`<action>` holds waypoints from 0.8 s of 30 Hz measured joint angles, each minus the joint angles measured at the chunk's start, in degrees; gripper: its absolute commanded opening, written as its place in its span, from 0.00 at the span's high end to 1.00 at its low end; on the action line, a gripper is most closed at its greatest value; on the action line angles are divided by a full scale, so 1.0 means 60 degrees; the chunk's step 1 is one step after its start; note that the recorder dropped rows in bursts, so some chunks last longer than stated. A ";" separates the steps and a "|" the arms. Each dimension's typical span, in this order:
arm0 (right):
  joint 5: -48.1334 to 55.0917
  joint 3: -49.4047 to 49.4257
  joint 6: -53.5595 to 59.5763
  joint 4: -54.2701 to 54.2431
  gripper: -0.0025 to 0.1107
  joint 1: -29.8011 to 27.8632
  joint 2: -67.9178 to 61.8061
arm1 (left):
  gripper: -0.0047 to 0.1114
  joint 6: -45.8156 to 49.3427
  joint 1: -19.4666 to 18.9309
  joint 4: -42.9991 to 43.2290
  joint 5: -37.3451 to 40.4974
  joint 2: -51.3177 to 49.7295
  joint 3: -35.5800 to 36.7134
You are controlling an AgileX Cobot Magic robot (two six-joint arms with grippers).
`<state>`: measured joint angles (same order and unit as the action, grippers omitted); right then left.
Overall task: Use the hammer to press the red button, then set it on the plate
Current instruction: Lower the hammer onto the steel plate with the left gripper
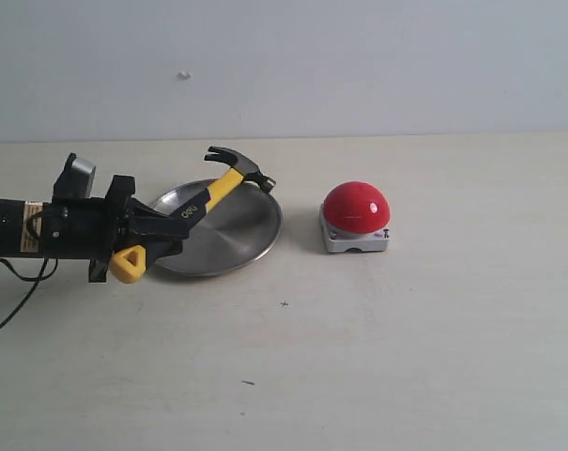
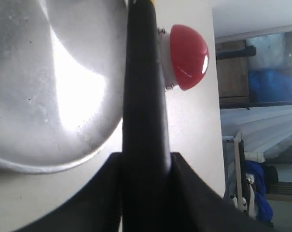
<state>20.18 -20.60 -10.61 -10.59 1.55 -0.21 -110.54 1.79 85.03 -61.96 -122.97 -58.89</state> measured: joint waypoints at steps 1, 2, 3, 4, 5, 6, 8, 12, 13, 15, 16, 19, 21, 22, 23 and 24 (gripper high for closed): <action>0.0000 0.0000 0.0000 0.0000 0.98 0.0000 0.0000 | 0.96 -0.0187 0.0050 0.0020 0.0102 0.0000 -0.0091; 0.0000 0.0000 0.0000 0.0000 0.98 0.0000 0.0000 | 0.96 -0.0377 0.0060 0.0020 0.0173 0.0000 -0.0169; 0.0000 0.0000 0.0000 0.0000 0.98 0.0000 0.0000 | 0.96 -0.0526 0.0069 0.0020 0.0193 0.0000 -0.0234; 0.0000 0.0000 0.0000 0.0000 0.98 0.0000 0.0000 | 0.96 -0.0736 0.0069 0.0020 0.0257 0.0000 -0.0299; 0.0000 0.0000 0.0000 0.0000 0.98 0.0000 0.0000 | 0.96 -0.0893 0.0069 -0.0001 0.0307 0.0000 -0.0389; 0.0000 0.0000 0.0000 0.0000 0.98 0.0000 0.0000 | 0.96 -0.1074 0.0069 -0.0016 0.0367 0.0000 -0.0452; 0.0000 0.0000 0.0000 0.0000 0.98 0.0000 0.0000 | 0.96 -0.1542 0.0069 -0.0038 0.0524 0.0000 -0.0577; 0.0000 0.0000 0.0000 0.0000 0.98 0.0000 0.0000 | 0.96 -0.1775 0.0069 0.0008 0.0568 0.0000 -0.0699; 0.0000 0.0000 0.0000 0.0000 0.98 0.0000 0.0000 | 0.96 -0.1775 0.0069 0.0061 0.0568 0.0000 -0.0704; 0.0000 0.0000 0.0000 0.0000 0.98 0.0000 0.0000 | 0.96 -0.1775 0.0083 0.0149 0.0586 0.0000 -0.0745; 0.0000 0.0000 0.0000 0.0000 0.98 0.0000 0.0000 | 0.96 -0.1775 0.0090 0.0171 0.0586 0.0000 -0.0745; 0.0000 0.0000 0.0000 0.0000 0.98 0.0000 0.0000 | 0.96 -0.1775 0.0130 0.0256 0.0565 0.0000 -0.0751; 0.0000 0.0000 0.0000 0.0000 0.98 0.0000 0.0000 | 0.92 -0.1784 0.0130 0.0366 0.0509 0.0000 -0.0769; 0.0003 0.0000 0.0000 0.0000 0.98 0.0000 0.0000 | 0.88 -0.1800 0.0130 0.0454 0.0464 0.0000 -0.0769; 0.0003 0.0000 0.0000 0.0000 0.98 0.0000 0.0000 | 0.81 -0.1807 0.0130 0.0492 0.0413 0.0000 -0.0769; 0.0003 0.0000 0.0000 0.0000 0.98 0.0000 0.0000 | 0.72 -0.1807 0.0130 0.0557 0.0344 0.0000 -0.0769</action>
<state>20.20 -20.60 -10.61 -10.59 1.55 -0.21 -121.38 2.57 88.37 -59.89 -122.97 -63.51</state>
